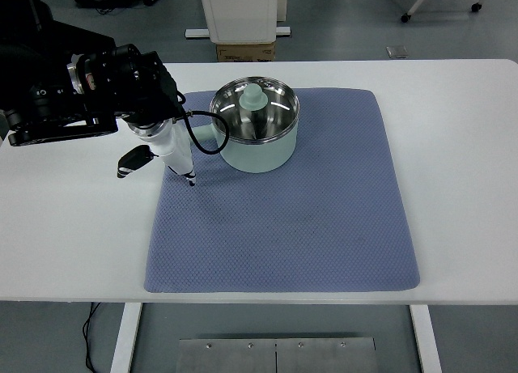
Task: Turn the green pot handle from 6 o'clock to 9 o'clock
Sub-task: 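Continue rotating the saucepan with the left hand until handle points sideways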
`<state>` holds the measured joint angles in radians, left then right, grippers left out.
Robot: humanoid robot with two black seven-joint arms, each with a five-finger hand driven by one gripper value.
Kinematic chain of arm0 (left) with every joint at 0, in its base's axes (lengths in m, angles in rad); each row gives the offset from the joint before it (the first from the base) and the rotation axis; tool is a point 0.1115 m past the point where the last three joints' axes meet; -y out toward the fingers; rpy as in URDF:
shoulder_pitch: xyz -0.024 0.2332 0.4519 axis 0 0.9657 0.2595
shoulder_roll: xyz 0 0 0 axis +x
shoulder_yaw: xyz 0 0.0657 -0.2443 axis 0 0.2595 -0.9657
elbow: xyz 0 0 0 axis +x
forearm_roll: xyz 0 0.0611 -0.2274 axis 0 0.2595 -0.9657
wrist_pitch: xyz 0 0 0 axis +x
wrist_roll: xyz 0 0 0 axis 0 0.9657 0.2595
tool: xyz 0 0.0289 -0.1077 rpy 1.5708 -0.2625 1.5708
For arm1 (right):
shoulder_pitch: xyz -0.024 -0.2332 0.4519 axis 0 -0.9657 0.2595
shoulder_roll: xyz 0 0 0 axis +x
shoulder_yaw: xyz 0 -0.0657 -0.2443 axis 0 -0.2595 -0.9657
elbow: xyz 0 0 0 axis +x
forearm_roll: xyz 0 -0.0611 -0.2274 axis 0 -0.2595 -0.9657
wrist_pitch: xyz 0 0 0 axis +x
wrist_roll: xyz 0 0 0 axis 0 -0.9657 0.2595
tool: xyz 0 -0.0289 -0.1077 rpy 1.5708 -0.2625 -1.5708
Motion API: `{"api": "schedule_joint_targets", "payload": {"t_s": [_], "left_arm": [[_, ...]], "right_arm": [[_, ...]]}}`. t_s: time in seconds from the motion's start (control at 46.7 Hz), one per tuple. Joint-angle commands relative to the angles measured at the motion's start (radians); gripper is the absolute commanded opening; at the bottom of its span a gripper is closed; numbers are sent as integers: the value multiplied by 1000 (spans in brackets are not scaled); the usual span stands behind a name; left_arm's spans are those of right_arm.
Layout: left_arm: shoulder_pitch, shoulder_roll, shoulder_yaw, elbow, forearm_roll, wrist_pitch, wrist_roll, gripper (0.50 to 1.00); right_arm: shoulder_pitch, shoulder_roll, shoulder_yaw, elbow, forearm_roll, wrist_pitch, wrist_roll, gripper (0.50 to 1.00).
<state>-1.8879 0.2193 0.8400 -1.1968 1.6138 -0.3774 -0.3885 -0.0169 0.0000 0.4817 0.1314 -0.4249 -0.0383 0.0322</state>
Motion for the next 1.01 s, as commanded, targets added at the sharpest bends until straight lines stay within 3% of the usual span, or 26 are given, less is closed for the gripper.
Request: {"api": "schedule_joint_targets", "payload": {"t_s": [0.0, 0.428, 0.984], "left_arm": [[1, 0, 4, 2, 6, 0, 8, 1000], [10, -11, 27, 48, 52, 0, 109, 1000], [24, -18, 34, 68, 64, 2, 129, 1000]], "right_arm": [[0, 0, 0, 0, 0, 0, 0, 1000], [0, 0, 0, 0, 0, 0, 0, 1000], [0, 0, 0, 0, 0, 0, 0, 1000]]}}
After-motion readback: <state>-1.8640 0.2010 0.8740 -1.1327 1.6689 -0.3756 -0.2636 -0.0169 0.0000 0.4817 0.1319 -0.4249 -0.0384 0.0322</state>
